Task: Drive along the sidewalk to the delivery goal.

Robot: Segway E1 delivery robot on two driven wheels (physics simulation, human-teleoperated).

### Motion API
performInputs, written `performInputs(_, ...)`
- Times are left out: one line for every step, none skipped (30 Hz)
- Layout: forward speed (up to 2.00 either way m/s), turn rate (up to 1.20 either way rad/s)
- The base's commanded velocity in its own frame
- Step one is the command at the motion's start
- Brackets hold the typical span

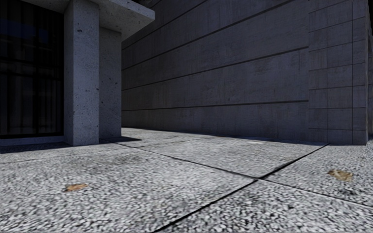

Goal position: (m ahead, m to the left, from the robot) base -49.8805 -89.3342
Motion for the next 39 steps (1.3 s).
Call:
performInputs(0.77, -0.53)
performInputs(0.77, -0.53)
performInputs(0.78, -0.53)
performInputs(0.78, -0.53)
performInputs(0.78, -0.53)
performInputs(0.78, -0.54)
performInputs(0.79, -0.55)
performInputs(0.80, -0.56)
performInputs(0.80, -0.56)
performInputs(0.80, -0.56)
performInputs(0.80, -0.56)
performInputs(0.80, -0.56)
performInputs(0.82, -0.56)
performInputs(0.87, -0.56)
performInputs(0.87, -0.56)
performInputs(0.97, -0.56)
performInputs(1.02, -0.56)
performInputs(1.05, -0.56)
performInputs(1.07, -0.56)
performInputs(1.08, -0.56)
performInputs(1.10, -0.56)
performInputs(1.10, -0.56)
performInputs(1.12, -0.56)
performInputs(1.17, -0.56)
performInputs(1.26, -0.56)
performInputs(1.30, -0.56)
performInputs(1.30, -0.56)
performInputs(1.30, -0.56)
performInputs(1.30, -0.56)
performInputs(1.30, -0.56)
performInputs(1.31, -0.56)
performInputs(1.31, -0.56)
performInputs(1.31, -0.56)
performInputs(1.31, -0.56)
performInputs(1.31, -0.56)
performInputs(1.31, -0.56)
performInputs(1.31, -0.56)
performInputs(1.31, -0.56)
performInputs(1.31, -0.56)
